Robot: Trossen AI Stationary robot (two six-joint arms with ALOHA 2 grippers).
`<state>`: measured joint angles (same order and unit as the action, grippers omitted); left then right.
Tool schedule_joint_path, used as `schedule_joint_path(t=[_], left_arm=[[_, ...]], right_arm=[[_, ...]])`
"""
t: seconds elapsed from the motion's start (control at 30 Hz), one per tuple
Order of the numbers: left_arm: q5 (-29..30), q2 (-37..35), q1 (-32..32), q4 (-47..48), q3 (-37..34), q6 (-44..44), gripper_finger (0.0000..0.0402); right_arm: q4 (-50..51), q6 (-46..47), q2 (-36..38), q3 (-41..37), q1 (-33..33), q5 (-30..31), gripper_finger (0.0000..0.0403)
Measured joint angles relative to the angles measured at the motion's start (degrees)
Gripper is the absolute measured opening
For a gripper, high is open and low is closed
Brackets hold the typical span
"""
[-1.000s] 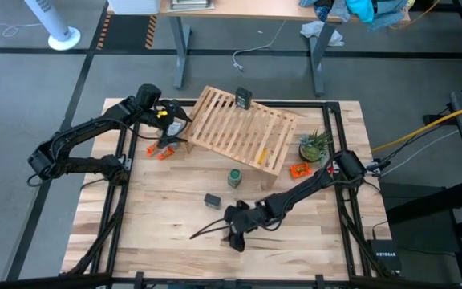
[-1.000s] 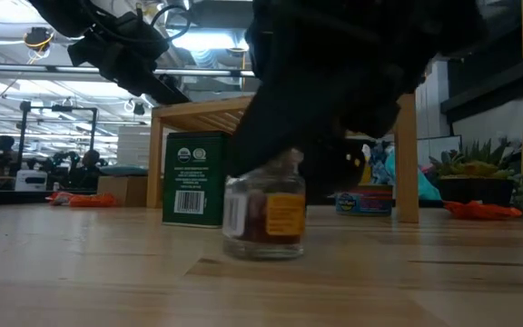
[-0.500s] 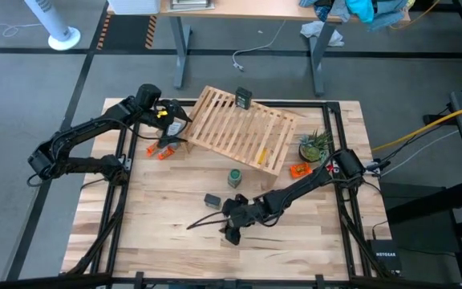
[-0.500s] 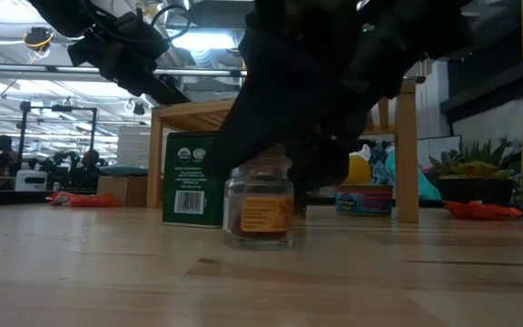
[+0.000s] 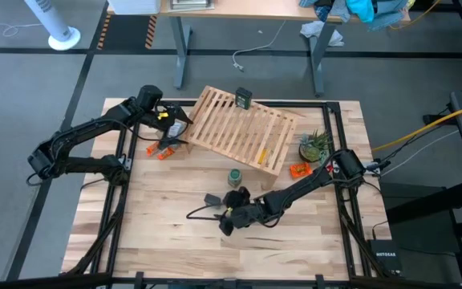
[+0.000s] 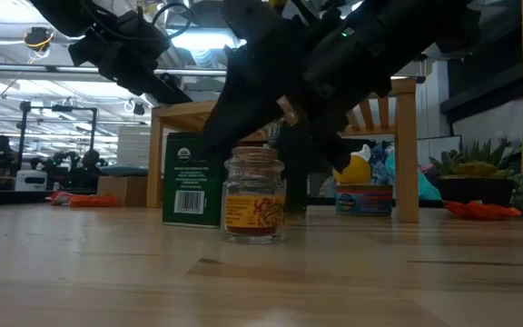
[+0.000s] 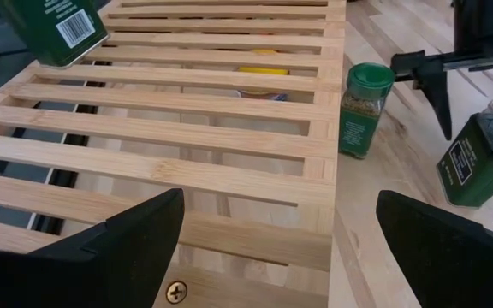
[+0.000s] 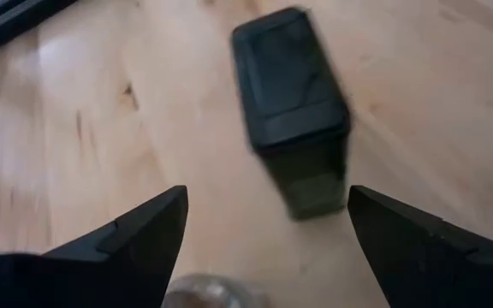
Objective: Shelf spices
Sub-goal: Remove the transparent seasoning bottle from the shelf
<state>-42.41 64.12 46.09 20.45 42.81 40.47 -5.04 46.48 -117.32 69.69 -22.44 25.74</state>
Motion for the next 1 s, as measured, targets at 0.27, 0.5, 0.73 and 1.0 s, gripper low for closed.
schedule_joint_path(t=[0.27,0.5,0.73,1.0], left_arm=[[0.0,0.0,0.0,0.0,0.0,0.0,0.0379],[0.0,0.0,0.0,0.1,0.0,0.0,0.0379],[0.0,0.0,0.0,0.2,0.0,0.0,0.0379],[0.0,0.0,0.0,0.5,0.0,0.0,0.0379]], right_arm=[[-0.9,-0.9,0.2,0.0,-0.1,0.5,0.0328],[5.1,-5.2,5.4,0.0,-0.1,-5.5,0.0328],[8.9,-6.3,7.7,0.1,-0.1,-12.2,0.0328],[9.7,-8.0,6.6,0.1,-0.1,-16.7,0.0328]])
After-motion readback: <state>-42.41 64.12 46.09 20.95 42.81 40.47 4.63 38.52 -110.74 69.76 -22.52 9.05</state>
